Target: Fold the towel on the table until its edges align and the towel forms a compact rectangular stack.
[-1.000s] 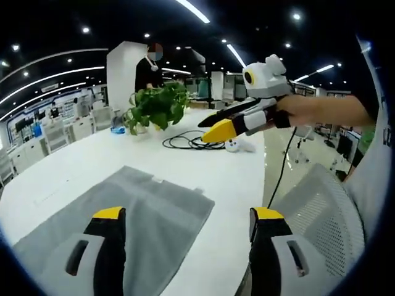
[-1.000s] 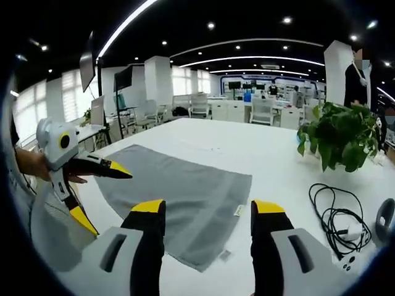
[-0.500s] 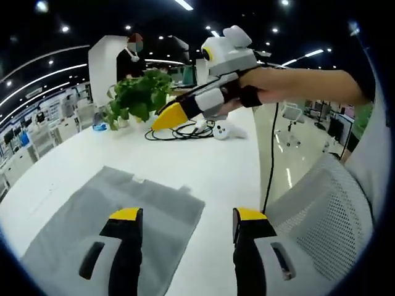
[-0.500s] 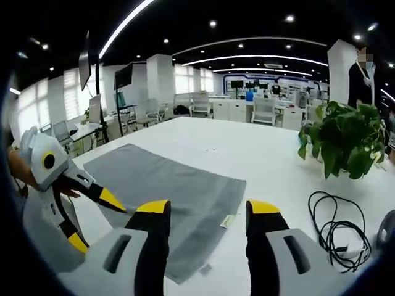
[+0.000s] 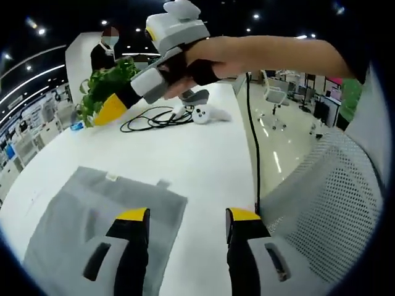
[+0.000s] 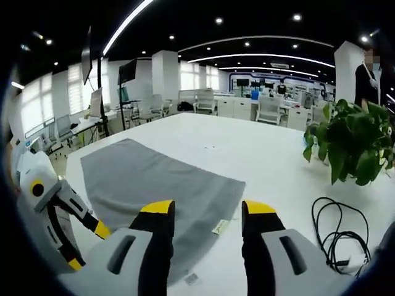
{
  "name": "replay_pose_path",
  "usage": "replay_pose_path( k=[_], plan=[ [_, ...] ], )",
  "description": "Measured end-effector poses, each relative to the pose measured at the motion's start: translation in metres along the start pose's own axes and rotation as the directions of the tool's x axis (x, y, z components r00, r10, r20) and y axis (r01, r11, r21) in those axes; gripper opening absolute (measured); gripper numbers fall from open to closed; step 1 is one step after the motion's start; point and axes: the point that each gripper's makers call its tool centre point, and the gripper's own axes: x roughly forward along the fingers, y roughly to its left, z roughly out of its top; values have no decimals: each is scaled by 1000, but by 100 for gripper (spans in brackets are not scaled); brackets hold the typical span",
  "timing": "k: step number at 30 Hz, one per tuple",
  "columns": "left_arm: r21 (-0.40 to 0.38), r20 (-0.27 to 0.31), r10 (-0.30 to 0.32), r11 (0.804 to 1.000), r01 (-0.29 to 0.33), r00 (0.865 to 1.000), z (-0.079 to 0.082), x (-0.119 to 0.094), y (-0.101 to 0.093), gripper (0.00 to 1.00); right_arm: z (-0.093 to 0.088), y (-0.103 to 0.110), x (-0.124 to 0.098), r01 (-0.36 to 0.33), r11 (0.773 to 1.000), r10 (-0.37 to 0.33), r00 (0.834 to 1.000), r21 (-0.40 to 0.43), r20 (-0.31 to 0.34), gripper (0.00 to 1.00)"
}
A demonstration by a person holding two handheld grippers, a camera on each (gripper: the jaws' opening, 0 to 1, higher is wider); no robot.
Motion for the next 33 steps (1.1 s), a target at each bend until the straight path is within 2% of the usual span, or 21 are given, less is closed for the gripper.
replay_pose_path(
  k=[3, 6, 9, 18, 31, 33],
  plan=[
    [-3, -4, -7, 1000, 7, 1000, -2, 9, 3, 45, -3, -3, 4, -2, 1000, 2, 1000, 4, -1, 38],
    [-52, -8, -43, 998, 42, 999, -6, 16, 1, 41, -7, -6, 9, -1, 1000, 1, 1000, 25, -18, 38],
    [-48, -20, -42, 998, 41, 999, -9, 23, 4, 34, -10, -9, 15, -9, 999, 10, 1000, 51, -19, 38],
    [-46, -50, -58, 997, 56, 997, -22, 42, 2, 34, -16, -24, 39, -4, 996, 7, 999, 85, -39, 35],
    [-95, 1, -78, 992, 78, 997, -12, 63, -1, 31, -21, -23, 68, -30, 996, 36, 997, 81, -71, 35],
    [-102, 11, -74, 992, 75, 997, -11, 66, -1, 29, -19, -21, 72, -42, 993, 49, 997, 112, -60, 35]
  ],
)
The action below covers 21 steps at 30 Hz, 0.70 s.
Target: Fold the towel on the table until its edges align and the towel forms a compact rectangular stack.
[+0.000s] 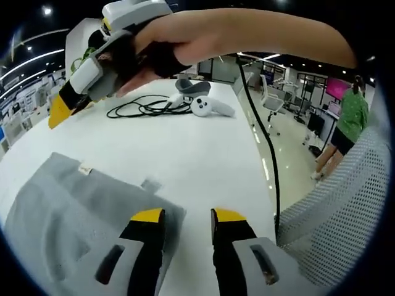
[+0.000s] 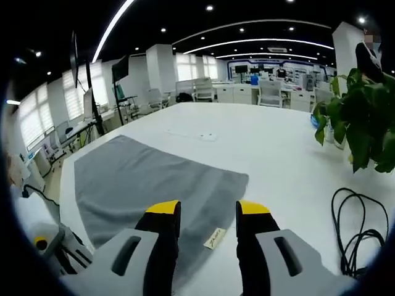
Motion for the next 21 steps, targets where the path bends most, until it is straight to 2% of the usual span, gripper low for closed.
replay_pose_path(
  k=[4, 9, 10, 13, 17, 21],
  plan=[
    [23, 10, 20, 1000, -20, 1000, 3, 3, 3, 28, 5, -1, 6, -5, 1000, 5, 1000, 5, 12, 34],
    [24, -21, 24, 999, -23, 1000, -8, 9, 5, 27, 5, -5, 14, 0, 1000, 0, 1000, 22, 12, 34],
    [63, -6, 27, 998, -27, 1000, -7, 11, 4, 27, 6, -6, 17, 5, 1000, -5, 1000, 30, 12, 34],
    [81, 2, 36, 996, -36, 999, -6, 11, 2, 27, 8, -5, 23, 5, 999, -5, 1000, 42, 21, 33],
    [43, 23, 61, 997, -62, 998, -5, 10, 5, 24, 9, -4, 32, 4, 999, -5, 1000, 43, 16, 33],
    [51, 12, 64, 997, -65, 998, -6, 10, 6, 23, 9, -15, 40, 28, 999, -28, 1000, 37, 8, 33]
  ],
)
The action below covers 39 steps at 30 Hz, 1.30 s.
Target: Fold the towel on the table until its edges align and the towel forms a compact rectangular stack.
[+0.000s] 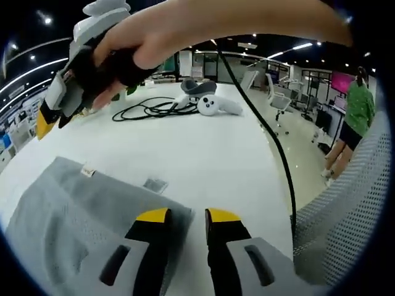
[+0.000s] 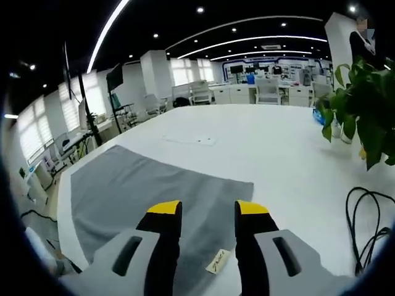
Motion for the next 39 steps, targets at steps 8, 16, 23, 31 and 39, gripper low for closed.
replay_pose_path(
  k=[8, 16, 23, 31, 39],
  plan=[
    [9, 11, 11, 1000, -11, 1000, 0, 2, 1, 15, 11, -19, 13, 63, 997, -64, 998, 43, 23, 33],
    [41, 24, 16, 999, -17, 1000, 0, 3, 0, 10, -16, -21, 43, 84, 992, -94, 989, -93, -111, 33],
    [55, 19, 20, 998, -21, 1000, -1, 4, 0, 6, -22, -33, 61, 105, 993, -112, 986, -55, -126, 33],
    [45, 28, 7, 999, -9, 1000, -1, 4, 0, 5, -22, -60, 71, 164, 982, -155, 983, 92, -99, 31],
    [28, 53, 6, 1000, -8, 999, -3, 5, 1, 5, -41, -64, 79, 180, 983, -181, 973, -16, -146, 21]
  ],
)
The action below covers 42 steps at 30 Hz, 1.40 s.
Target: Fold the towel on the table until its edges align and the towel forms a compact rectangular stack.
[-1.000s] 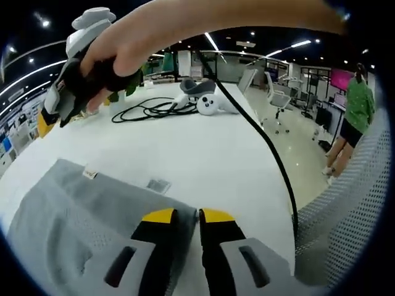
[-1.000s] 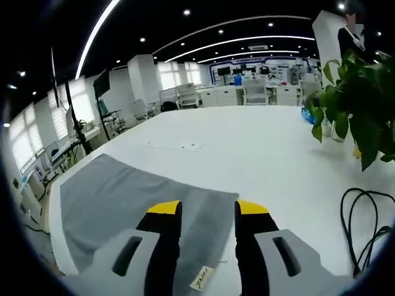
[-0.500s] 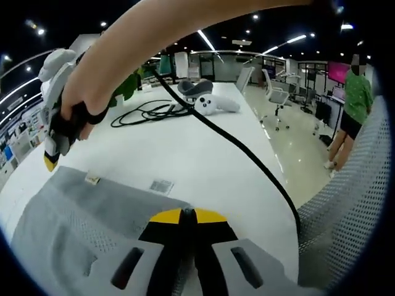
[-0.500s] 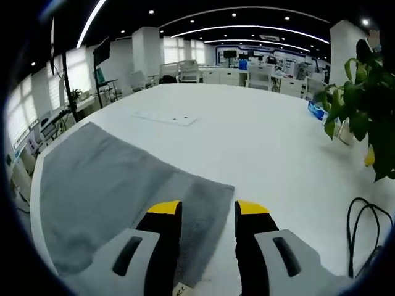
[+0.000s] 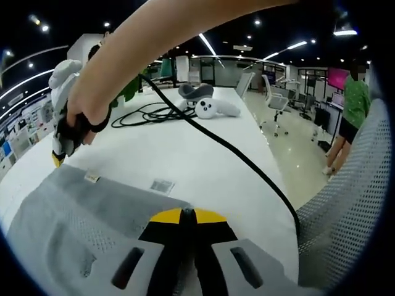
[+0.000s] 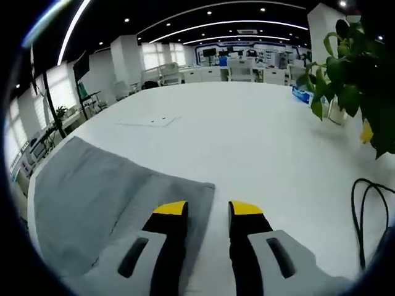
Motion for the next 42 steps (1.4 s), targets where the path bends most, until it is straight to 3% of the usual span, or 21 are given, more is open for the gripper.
replay_pose_path(
  k=[4, 8, 11, 14, 19, 23, 31, 35, 42],
  plan=[
    [69, -20, -6, 998, 7, 1000, 0, 1, -1, 5, -7, -3, 4, 8, 1000, -8, 1000, -25, 2, 18],
    [68, -14, -21, 997, 22, 1000, 1, 0, -2, 5, -3, -6, 8, 21, 998, -18, 999, -55, 50, 15],
    [66, -9, -20, 998, 21, 1000, 1, 0, -2, 5, -3, 1, 9, -5, 998, 10, 996, -63, 86, 4],
    [52, -2, -14, 999, 14, 1000, 1, -1, -1, 5, -2, 8, 6, 8, 997, -1, 995, -75, 102, 0],
    [61, -10, -22, 998, 23, 1000, 2, 0, -1, 5, -2, -3, 11, -4, 997, 1, 999, 83, 40, 0],
    [80, -32, -50, 995, 52, 998, 3, 1, 0, 5, -2, -1, 9, -11, 992, 5, 999, 127, 45, 0],
    [2, -43, -55, 998, 56, 998, 4, 1, -1, 5, 4, 3, 0, -39, 983, 29, 998, 178, 62, 0],
    [8, -43, -63, 998, 64, 997, 5, -3, -4, 5, 13, 2, -8, -56, 985, 43, 996, 164, 83, 0],
    [7, -6, -44, 999, 44, 999, 24, -25, 0, 5, 27, 3, -19, -76, 980, 54, 991, 184, 126, 0]
  ],
)
